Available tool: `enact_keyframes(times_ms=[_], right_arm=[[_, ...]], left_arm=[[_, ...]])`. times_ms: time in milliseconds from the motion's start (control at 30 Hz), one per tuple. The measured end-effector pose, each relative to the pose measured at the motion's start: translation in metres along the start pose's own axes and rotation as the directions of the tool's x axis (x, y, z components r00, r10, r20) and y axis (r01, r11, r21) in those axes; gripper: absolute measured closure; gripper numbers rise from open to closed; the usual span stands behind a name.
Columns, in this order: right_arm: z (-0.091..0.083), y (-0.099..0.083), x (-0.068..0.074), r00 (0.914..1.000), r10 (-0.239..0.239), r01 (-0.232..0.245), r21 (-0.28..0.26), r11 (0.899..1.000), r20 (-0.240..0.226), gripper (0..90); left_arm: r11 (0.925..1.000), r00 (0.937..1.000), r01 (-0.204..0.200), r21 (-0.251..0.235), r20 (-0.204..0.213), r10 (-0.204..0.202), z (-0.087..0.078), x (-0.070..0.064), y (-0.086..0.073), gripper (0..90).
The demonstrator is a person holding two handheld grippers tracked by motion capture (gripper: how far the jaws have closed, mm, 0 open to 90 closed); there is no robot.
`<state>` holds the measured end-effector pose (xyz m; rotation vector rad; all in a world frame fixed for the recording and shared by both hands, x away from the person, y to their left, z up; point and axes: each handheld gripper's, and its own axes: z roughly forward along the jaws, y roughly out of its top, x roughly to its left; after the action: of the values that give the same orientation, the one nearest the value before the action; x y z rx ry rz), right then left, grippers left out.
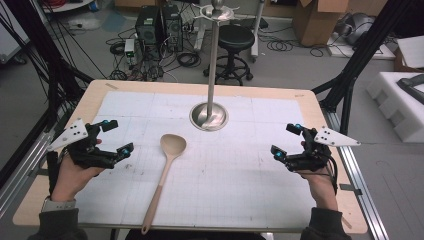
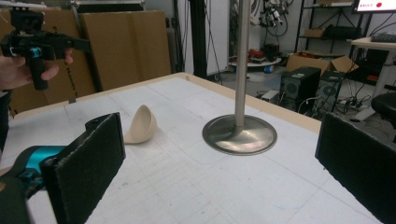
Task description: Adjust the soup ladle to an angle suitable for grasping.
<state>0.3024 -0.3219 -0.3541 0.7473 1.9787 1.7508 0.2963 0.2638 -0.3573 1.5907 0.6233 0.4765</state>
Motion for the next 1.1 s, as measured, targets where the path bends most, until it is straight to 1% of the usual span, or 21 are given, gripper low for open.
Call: enact_keyframes(times_ms=[67,100,167,233,300,400,500,533,567,600,633,700,767,867,900,933,967,1000,1033,1067,1100], right_arm=[[0.001,-0.001,0.0,1.0,0.004,-0.004,0.005,1.0,0.002,0.4],[0.001,-0.001,0.0,1.0,0.003,-0.003,0.008,1.0,0.003,0.4],[0.001,-0.001,0.0,1.0,0.001,-0.001,0.012,1.0,-0.001,0.4],[0.001,-0.001,0.001,1.0,0.002,-0.002,0.006,1.0,0.003,0.4],[0.0,-0.001,0.0,1.0,0.002,-0.002,0.007,1.0,0.002,0.4],[0.0,-0.001,-0.001,1.0,0.004,-0.004,0.003,1.0,0.006,0.4],[0.0,-0.001,-0.002,1.0,0.006,-0.006,0.005,1.0,0.007,0.4],[0.0,-0.002,-0.002,0.9999,0.011,-0.011,0.006,1.0,0.01,0.4],[0.001,-0.002,-0.003,0.9999,0.008,-0.008,0.005,1.0,0.012,0.4],[0.001,-0.002,-0.003,0.9999,0.01,-0.01,0.009,1.0,0.011,0.4],[0.002,-0.002,-0.002,0.9999,0.009,-0.009,0.011,1.0,0.008,0.4],[0.003,-0.002,-0.002,1.0,0.004,-0.004,0.017,1.0,0.005,0.4],[0.003,-0.002,-0.001,1.0,0.004,-0.004,0.019,1.0,0.002,0.4],[0.002,-0.002,-0.001,1.0,0.006,-0.006,0.015,1.0,0.0,0.4],[0.002,-0.002,-0.001,1.0,0.006,-0.006,0.015,1.0,0.0,0.4],[0.001,-0.002,-0.001,1.0,0.01,-0.01,0.015,1.0,0.002,0.4],[0.001,-0.003,-0.002,1.0,0.006,-0.006,0.01,1.0,0.0,0.4],[0.001,-0.003,-0.002,1.0,0.006,-0.006,0.01,1.0,0.0,0.4],[0.0,-0.003,-0.002,1.0,0.009,-0.009,0.011,1.0,-0.001,0.4],[0.0,-0.003,-0.002,1.0,0.01,-0.01,0.011,1.0,0.0,0.4],[0.0,-0.003,-0.002,1.0,0.01,-0.01,0.011,1.0,0.0,0.4]], left_arm=[[1.0,1.0,-0.001,0.003,-0.001,0.001,0.0,0.0,0.0,1.9],[1.0,1.0,0.005,0.007,0.0,-0.005,0.001,0.0,-0.001,1.8],[1.0,1.0,0.003,0.001,-0.005,-0.003,0.002,-0.001,-0.001,1.8],[1.0,1.0,0.004,0.005,-0.005,-0.004,0.003,-0.001,-0.001,1.8],[1.0,0.9999,0.001,0.004,-0.014,-0.001,0.003,-0.001,-0.001,1.8],[0.9999,0.9998,0.007,0.01,-0.017,-0.007,0.005,-0.001,-0.002,1.8],[0.9997,0.9999,-0.01,0.023,-0.013,0.01,0.006,-0.002,-0.004,2.2],[0.9993,0.9997,-0.02,0.032,-0.01,0.021,0.007,-0.003,-0.004,6.1],[0.9985,0.9991,-0.039,0.039,-0.014,0.04,0.007,-0.004,-0.005,12.5],[0.9981,0.9985,-0.051,0.036,-0.019,0.051,0.007,-0.006,-0.005,16.8],[0.998,0.9985,-0.053,0.035,-0.014,0.053,0.008,-0.006,-0.006,20.3],[0.9979,0.9986,-0.052,0.038,-0.011,0.052,0.009,-0.007,-0.007,27.4],[0.9974,0.9987,-0.05,0.052,-0.006,0.05,0.011,-0.007,-0.01,35.9],[0.9966,0.9981,-0.06,0.057,-0.01,0.06,0.013,-0.008,-0.013,51.5],[0.9963,0.998,-0.062,0.061,-0.008,0.062,0.014,-0.008,-0.015,51.5],[0.9961,0.9983,-0.057,0.067,-0.005,0.057,0.016,-0.009,-0.016,56.3],[0.9953,0.9984,-0.057,0.079,-0.005,0.057,0.017,-0.009,-0.016,65.0],[0.9947,0.9983,-0.057,0.086,-0.006,0.057,0.018,-0.01,-0.017,65.0],[0.9946,0.9988,-0.047,0.093,-0.006,0.048,0.019,-0.011,-0.018,76.0],[0.9953,0.9994,-0.033,0.091,-0.004,0.033,0.019,-0.011,-0.018,81.8],[0.9953,0.9994,-0.033,0.091,-0.004,0.033,0.019,-0.011,-0.018,87.0]])
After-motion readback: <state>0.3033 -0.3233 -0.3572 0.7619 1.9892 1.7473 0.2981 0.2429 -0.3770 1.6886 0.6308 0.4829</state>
